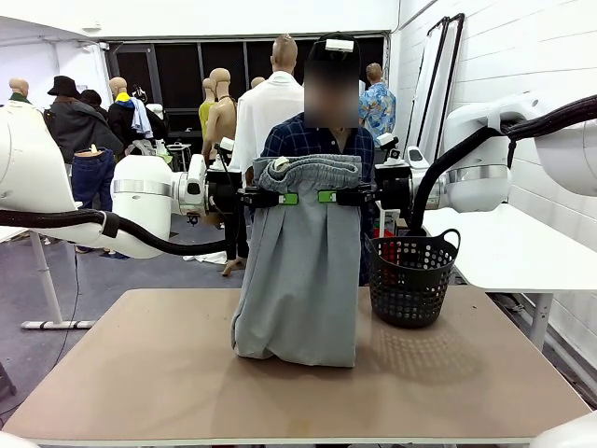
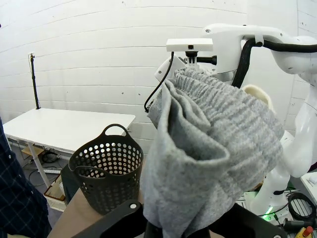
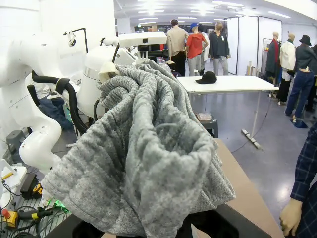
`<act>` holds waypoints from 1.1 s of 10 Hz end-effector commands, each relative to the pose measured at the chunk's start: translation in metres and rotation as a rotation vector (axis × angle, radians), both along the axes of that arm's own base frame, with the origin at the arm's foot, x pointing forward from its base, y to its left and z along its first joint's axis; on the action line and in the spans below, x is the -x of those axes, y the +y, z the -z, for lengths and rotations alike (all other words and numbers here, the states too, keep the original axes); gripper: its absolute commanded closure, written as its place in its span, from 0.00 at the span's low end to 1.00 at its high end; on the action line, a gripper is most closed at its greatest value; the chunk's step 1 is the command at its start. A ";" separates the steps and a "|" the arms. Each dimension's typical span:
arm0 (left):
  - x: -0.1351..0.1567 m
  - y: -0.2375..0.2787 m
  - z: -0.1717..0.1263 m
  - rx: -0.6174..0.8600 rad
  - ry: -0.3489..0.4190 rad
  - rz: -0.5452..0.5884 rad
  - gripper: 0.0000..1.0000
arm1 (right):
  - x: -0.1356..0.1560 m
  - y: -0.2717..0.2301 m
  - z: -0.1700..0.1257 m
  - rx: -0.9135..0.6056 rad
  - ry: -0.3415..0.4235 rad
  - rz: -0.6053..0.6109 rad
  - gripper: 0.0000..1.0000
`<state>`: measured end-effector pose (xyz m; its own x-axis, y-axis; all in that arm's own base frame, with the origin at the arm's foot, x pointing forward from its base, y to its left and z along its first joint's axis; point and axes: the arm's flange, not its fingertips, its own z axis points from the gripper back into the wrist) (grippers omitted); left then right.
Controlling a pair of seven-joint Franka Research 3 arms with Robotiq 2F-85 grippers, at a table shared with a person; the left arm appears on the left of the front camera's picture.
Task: Fold the training pants.
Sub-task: Fold the Training pants in half.
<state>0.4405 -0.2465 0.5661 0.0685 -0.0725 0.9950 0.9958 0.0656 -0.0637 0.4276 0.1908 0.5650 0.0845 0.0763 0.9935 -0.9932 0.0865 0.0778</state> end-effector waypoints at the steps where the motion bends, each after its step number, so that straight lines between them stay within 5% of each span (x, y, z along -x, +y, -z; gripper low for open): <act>1: 0.001 0.000 -0.005 0.002 -0.006 -0.002 1.00 | 0.001 0.000 0.000 -0.011 0.004 0.003 1.00; 7: 0.001 0.000 -0.005 0.002 -0.006 -0.002 1.00 | 0.000 0.000 0.000 0.000 0.000 0.000 1.00; 11: 0.012 0.012 0.004 -0.011 0.045 -0.005 1.00 | 0.004 0.012 0.012 0.008 0.062 -0.023 1.00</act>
<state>0.4375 -0.2407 0.5563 0.0906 -0.0797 0.9927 0.9936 0.0755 -0.0846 0.4260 0.1977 0.5549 0.1085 0.0815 0.9908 -0.9921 0.0715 0.1027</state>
